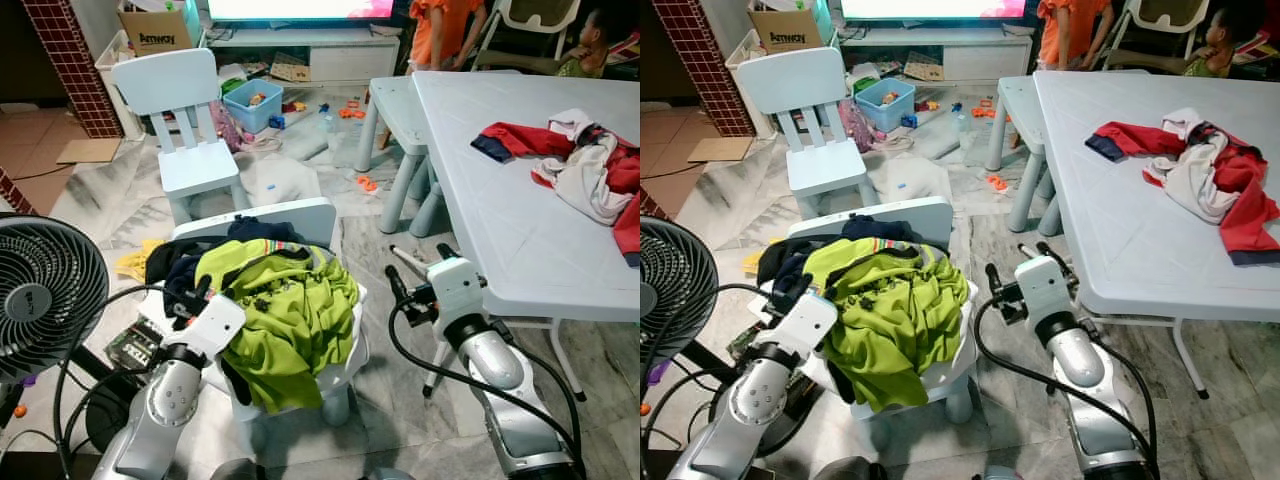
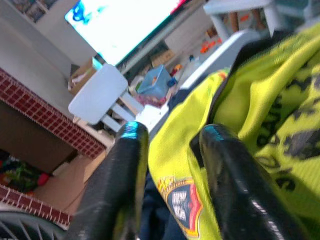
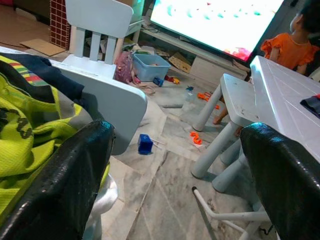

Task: Hang hanger

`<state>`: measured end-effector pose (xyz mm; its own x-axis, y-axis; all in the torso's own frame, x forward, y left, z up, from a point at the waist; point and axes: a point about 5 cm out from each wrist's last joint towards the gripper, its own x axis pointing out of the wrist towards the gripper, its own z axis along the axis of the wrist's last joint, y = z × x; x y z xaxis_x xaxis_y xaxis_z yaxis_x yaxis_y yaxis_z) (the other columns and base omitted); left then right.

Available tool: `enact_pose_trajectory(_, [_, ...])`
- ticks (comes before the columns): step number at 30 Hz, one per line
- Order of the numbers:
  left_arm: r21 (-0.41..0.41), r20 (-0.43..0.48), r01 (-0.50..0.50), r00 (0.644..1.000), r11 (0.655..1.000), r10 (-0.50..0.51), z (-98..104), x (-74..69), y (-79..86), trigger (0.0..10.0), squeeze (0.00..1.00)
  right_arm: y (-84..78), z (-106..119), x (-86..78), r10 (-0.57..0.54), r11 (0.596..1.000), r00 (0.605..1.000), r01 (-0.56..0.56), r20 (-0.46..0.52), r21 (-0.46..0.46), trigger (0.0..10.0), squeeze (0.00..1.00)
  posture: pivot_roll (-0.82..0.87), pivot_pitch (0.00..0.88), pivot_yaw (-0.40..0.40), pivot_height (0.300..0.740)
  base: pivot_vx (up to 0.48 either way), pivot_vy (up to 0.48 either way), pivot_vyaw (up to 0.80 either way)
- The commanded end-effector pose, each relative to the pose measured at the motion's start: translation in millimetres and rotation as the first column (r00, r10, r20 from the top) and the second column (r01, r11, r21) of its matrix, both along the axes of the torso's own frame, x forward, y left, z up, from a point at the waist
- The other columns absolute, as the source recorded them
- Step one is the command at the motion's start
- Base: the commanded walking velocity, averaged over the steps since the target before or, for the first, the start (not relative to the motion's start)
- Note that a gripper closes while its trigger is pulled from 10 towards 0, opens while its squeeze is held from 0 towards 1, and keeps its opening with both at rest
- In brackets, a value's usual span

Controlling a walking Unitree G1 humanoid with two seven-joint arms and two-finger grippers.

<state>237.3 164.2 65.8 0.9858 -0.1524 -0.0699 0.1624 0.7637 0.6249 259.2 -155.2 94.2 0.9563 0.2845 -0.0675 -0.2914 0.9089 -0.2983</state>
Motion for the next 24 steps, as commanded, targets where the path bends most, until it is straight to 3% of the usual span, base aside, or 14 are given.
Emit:
enact_pose_trajectory(1, [-0.036, -0.044, -0.042, 0.998, 0.998, 0.040, -5.9, -5.0, 3.3, 10.0, 1.00, 0.6, 2.0, 3.5, 0.011, 1.000, 1.000, -0.011, 0.009, -0.006, 10.0, 0.00, -0.02, 0.000, -0.037, 0.740, 0.000, 0.000, 0.00])
enact_pose_trajectory(4, [-0.122, -0.125, -0.197, 0.975, 0.973, 0.182, -18.2, -10.3, 21.2, 10.0, 1.00, 1.1, 2.5, 4.7, 0.013, 1.000, 1.000, -0.013, 0.012, -0.005, 10.0, 0.00, -0.02, 0.000, -0.037, 0.740, 0.000, 0.000, 0.00])
enact_pose_trajectory(6, [-0.149, -0.148, -0.249, 0.962, 0.957, 0.228, -22.4, -12.4, 30.8, 10.0, 1.00, 1.2, 2.4, 4.7, 0.014, 1.000, 1.000, -0.013, 0.012, -0.005, 10.0, 0.00, -0.02, 0.000, -0.037, 0.740, 0.000, 0.000, 0.00])
enact_pose_trajectory(8, [-0.207, -0.196, -0.340, 0.933, 0.917, 0.302, -29.4, -15.4, 42.7, 10.0, 1.00, 1.6, 1.9, 4.5, 0.017, 1.000, 1.000, -0.017, 0.010, -0.004, 10.0, 0.00, 0.00, 0.000, -0.046, 0.740, 0.000, 0.000, 0.00])
enact_pose_trajectory(10, [-0.213, -0.233, -0.391, 0.910, 0.895, 0.342, -36.0, -18.2, 51.0, 10.0, 1.00, 2.7, 1.3, 4.1, 0.023, 1.000, 1.000, -0.023, 0.007, -0.004, 10.0, 0.00, 0.00, 0.000, -0.046, 0.740, 0.000, 0.000, 0.00])
enact_pose_trajectory(11, [-0.231, -0.243, -0.396, 0.908, 0.889, 0.341, -37.9, -18.9, 52.2, 10.0, 0.56, 3.3, 1.1, 4.0, 0.026, 1.000, 1.000, -0.026, 0.006, -0.004, 10.0, 0.00, 0.00, 0.000, -0.051, 0.740, 0.000, 0.000, 0.00])
enact_pose_trajectory(12, [-0.244, -0.246, -0.396, 0.908, 0.885, 0.338, -38.8, -19.2, 52.6, 10.0, 0.56, 3.7, 0.9, 4.0, 0.027, 1.000, 1.000, -0.027, 0.006, -0.004, 10.0, 0.00, 0.00, 0.000, -0.051, 0.740, 0.000, 0.000, 0.00])
enact_pose_trajectory(13, [-0.253, -0.244, -0.385, 0.913, 0.888, 0.326, -38.4, -18.7, 51.9, 10.0, 0.00, 4.2, 0.9, 4.3, 0.029, 1.000, 1.000, -0.029, 0.006, -0.004, 10.0, 0.00, 0.00, 0.000, -0.051, 0.740, 0.000, 0.000, 0.00])
enact_pose_trajectory(14, [-0.286, -0.239, -0.362, 0.924, 0.887, 0.299, -36.4, -16.5, 48.7, 10.0, 0.00, 4.8, 1.2, 5.0, 0.030, 1.000, 1.000, -0.030, 0.007, -0.003, 10.0, 0.00, 0.00, 0.000, -0.052, 0.740, 0.000, 0.000, 0.00])
enact_pose_trajectory(19, [-0.284, -0.227, -0.343, 0.931, 0.895, 0.285, -32.0, -8.5, 44.4, 10.0, 0.00, 5.0, 2.0, 6.4, 0.030, 1.000, 0.999, -0.030, 0.010, -0.003, 10.0, 0.00, 0.00, 0.000, -0.052, 0.740, 0.000, 0.000, 0.00])
enact_pose_trajectory(24, [-0.266, -0.079, -0.253, 0.968, 0.930, 0.240, -7.0, 7.8, 40.2, 10.0, 0.00, 4.1, 2.2, 5.5, 0.027, 1.000, 1.000, -0.027, 0.013, -0.002, 10.0, 0.00, 0.00, 0.000, -0.048, 0.740, 0.000, 0.000, 0.00])
